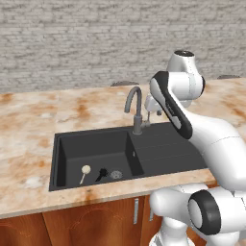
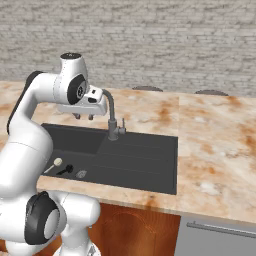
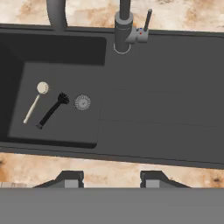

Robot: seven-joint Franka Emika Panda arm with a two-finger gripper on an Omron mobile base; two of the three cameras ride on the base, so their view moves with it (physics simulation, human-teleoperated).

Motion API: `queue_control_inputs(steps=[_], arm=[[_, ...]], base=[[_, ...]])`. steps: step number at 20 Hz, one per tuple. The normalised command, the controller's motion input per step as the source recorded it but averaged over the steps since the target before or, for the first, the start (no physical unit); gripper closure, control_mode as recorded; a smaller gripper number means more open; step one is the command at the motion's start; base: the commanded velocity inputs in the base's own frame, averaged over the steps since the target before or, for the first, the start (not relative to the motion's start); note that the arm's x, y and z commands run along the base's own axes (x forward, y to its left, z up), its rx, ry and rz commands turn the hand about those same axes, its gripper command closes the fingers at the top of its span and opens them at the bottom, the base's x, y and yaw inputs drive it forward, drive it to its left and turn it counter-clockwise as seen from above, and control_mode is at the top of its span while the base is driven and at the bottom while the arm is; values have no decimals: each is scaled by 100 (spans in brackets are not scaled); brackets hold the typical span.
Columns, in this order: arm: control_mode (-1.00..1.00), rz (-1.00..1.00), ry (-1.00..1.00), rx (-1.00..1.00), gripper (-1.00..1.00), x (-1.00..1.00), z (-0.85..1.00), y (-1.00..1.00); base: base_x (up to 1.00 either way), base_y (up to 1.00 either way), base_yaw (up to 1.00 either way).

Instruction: Pick up the dish brush and dish brush from the sink, and place them back in the cabinet, and close the cabinet doors.

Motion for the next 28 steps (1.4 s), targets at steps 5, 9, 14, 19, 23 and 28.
queue_control_inputs(steps=[5,9,14,19,23,28], arm=[[-100,0,0,0,-100,0,-1,0],[-100,-3,0,0,-100,0,0,13],[-100,-11,0,0,-100,0,0,40],[-100,-16,0,0,-100,0,0,59],[-100,-18,0,0,-100,0,0,60],[-100,-18,3,2,-100,0,-2,51]], base=[[0,0,0],[0,0,0],[0,0,0],[0,0,0],[0,0,0],[0,0,0]])
